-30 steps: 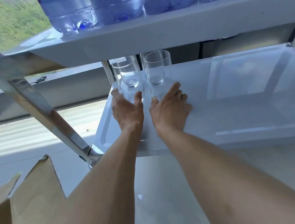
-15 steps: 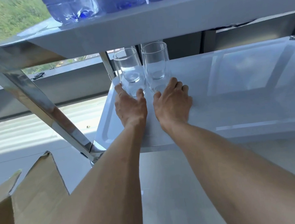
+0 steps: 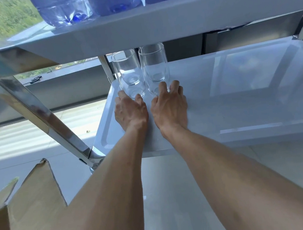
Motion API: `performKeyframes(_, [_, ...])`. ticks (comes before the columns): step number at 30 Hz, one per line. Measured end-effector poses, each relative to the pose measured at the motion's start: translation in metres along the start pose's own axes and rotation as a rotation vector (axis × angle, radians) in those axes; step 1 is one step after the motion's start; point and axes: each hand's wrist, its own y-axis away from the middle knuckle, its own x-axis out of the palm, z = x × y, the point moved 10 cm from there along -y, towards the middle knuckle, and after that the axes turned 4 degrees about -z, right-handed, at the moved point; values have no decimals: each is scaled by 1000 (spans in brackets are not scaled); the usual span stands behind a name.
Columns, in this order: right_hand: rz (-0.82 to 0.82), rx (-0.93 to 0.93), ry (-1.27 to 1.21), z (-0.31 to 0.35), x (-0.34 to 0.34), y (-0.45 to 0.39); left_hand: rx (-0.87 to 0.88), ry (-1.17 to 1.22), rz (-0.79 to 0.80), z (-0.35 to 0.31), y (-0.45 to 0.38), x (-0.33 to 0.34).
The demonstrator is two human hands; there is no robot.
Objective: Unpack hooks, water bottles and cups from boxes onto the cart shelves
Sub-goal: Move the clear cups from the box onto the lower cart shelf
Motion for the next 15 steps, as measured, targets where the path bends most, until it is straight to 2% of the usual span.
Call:
performKeyframes(6, [-15,1,33,0,2,0,-13,-6,17,3,-2,1])
performKeyframes(10, [3,51,54,-6,-3,0,19,3,126,-7,-1,0])
performKeyframes(12, [7,65,78,-9,-14,7,87,-42,184,-13,5,-10])
performKeyframes(15, [48,-37,64,6,-28,31,290,-209,270,-22,27,-36])
